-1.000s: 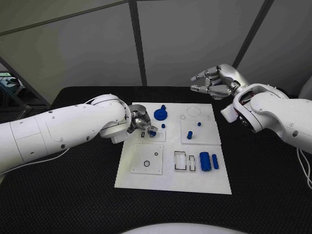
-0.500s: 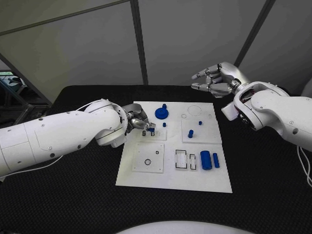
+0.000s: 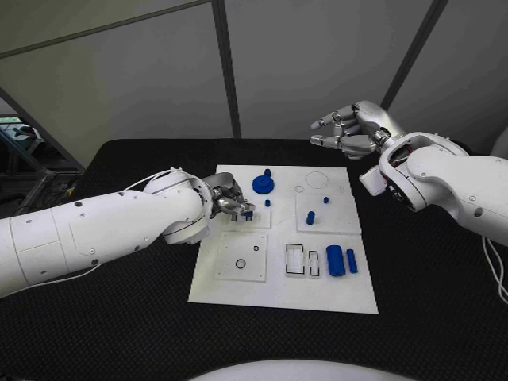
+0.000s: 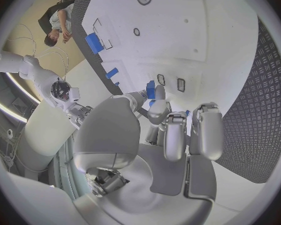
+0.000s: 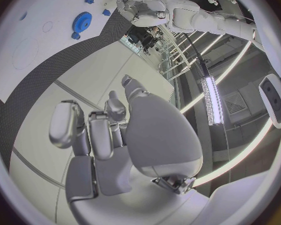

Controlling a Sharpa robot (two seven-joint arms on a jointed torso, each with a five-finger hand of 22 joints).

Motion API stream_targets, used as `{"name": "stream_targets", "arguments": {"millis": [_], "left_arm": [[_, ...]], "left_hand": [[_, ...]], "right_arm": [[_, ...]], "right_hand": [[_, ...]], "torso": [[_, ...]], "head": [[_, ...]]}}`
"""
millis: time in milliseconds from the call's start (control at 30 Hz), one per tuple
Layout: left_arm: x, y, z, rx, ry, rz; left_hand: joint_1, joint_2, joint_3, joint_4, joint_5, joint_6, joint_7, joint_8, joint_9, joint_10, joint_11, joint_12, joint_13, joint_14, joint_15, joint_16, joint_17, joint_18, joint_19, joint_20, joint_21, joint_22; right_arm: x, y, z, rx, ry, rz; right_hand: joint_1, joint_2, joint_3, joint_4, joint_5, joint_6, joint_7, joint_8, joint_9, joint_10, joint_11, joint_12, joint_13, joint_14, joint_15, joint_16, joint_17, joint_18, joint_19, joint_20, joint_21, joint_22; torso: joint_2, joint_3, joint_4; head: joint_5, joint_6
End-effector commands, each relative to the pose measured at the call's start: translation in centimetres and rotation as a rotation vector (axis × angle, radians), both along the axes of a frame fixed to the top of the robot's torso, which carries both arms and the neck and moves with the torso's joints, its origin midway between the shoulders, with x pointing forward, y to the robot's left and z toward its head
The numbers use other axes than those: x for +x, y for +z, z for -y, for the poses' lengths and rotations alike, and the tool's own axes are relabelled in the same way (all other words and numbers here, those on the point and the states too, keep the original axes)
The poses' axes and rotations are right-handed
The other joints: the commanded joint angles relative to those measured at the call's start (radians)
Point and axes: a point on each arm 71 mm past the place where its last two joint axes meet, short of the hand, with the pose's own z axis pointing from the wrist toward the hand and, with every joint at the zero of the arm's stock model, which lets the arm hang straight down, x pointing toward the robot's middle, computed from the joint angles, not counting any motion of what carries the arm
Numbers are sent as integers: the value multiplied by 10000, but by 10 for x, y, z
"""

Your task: Assemble the parts on the task board

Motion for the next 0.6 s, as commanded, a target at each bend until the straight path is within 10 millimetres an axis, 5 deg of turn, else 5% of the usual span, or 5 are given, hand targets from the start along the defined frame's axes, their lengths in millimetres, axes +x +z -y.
{"name": "stream_targets", "arguments": {"millis": [33,600], "left_arm": [[2,2,1,386,-165,549],[5,-2,8,1204,-662,608]], "left_hand": [[-29,-39,1580,-1507,-17,35,-65,67,17,97,-4,38,16,1054,-69,61,2628,-98,93,8,61,407],[-51,-75,1679,-1579,-7,42,-65,81,47,115,-8,38,13,1054,-73,61,2628,-112,132,2,98,475]], "right_arm": [[0,1,-2,1,104,16],[0,1,-3,-3,155,-3]], "right_hand": [[-105,6,-54,15,55,-67,16,-62,-16,-80,11,-58,-14,570,-82,-36,621,200,-76,0,-37,-9],[-105,6,-54,15,55,-67,16,-62,-16,-80,11,-58,-14,570,-82,-36,621,200,-76,0,-37,-9]], "torso": [[6,-2,8],[8,-5,0]], "head": [[1,1],[10,-70]]}}
